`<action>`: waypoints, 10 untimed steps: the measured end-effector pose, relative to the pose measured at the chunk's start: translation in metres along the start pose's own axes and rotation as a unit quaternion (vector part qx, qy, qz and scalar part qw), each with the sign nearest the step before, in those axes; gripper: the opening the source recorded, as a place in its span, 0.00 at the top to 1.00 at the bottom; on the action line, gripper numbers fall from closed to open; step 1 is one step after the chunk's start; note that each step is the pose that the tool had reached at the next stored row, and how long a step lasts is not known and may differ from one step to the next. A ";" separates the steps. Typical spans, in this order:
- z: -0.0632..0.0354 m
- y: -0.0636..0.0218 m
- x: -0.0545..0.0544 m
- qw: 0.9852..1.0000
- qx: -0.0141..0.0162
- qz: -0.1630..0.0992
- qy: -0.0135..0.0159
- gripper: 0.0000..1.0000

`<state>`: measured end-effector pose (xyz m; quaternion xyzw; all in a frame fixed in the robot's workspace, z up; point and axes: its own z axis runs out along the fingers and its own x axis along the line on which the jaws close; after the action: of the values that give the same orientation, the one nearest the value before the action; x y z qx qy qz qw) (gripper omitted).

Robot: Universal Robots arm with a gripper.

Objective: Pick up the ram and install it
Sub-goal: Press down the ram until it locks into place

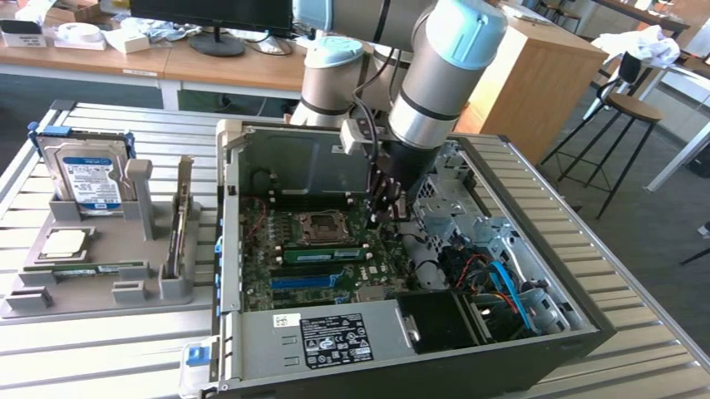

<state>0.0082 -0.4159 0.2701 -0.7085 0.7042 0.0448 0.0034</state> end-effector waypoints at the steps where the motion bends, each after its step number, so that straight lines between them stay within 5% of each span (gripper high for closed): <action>1: 0.0011 -0.0001 0.000 1.000 0.000 0.000 0.000 0.90; 10: 0.0093 -0.0006 0.001 1.000 0.000 0.000 0.000 0.90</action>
<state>0.0082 -0.4159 0.2608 -0.7085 0.7042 0.0448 0.0034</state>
